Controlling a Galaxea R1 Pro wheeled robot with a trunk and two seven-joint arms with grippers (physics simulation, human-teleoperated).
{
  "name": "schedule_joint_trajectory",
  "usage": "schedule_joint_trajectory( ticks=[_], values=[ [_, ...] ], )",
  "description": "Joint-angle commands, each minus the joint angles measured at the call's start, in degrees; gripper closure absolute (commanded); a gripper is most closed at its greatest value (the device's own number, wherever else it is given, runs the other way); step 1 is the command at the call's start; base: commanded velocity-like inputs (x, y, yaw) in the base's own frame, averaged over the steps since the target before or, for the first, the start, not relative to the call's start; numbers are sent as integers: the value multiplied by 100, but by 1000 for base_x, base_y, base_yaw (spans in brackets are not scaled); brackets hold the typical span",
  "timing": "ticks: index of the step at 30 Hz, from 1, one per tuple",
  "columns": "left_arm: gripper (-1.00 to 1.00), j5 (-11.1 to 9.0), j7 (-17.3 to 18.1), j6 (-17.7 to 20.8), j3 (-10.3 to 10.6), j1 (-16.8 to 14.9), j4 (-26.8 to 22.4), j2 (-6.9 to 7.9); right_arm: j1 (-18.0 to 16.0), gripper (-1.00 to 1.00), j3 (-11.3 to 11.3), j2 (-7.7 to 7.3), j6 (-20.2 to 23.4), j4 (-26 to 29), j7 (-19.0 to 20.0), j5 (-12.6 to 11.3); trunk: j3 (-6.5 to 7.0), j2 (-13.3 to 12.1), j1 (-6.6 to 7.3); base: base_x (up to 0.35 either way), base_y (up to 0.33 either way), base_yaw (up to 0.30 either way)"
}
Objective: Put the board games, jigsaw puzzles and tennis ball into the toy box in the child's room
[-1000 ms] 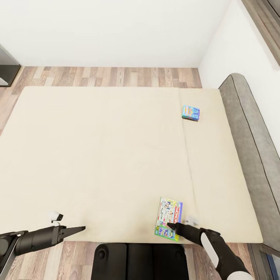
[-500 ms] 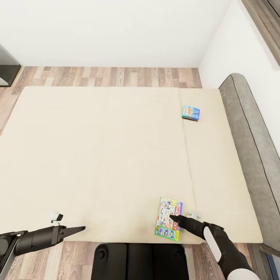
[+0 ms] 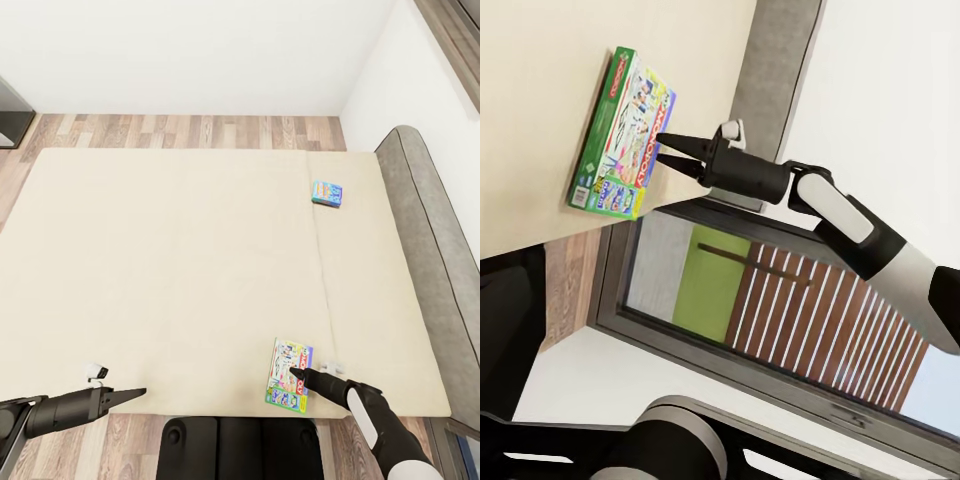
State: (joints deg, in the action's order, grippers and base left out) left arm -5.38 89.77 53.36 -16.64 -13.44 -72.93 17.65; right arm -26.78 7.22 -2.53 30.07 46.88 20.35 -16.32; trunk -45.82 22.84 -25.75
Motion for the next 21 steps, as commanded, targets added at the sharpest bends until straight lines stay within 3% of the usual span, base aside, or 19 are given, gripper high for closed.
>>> schedule_joint_trajectory(
  ticks=[1,21],
  values=[
    [-100,3,23,61,1,-1,-2,1,-1,-100,13,3,31,5,13,-22,-6,9,-3,0,0,0],
    [-100,10,23,59,-6,-1,-2,-2,-2,-100,25,0,-12,250,64,-78,-6,9,-3,0,0,0]
  ],
)
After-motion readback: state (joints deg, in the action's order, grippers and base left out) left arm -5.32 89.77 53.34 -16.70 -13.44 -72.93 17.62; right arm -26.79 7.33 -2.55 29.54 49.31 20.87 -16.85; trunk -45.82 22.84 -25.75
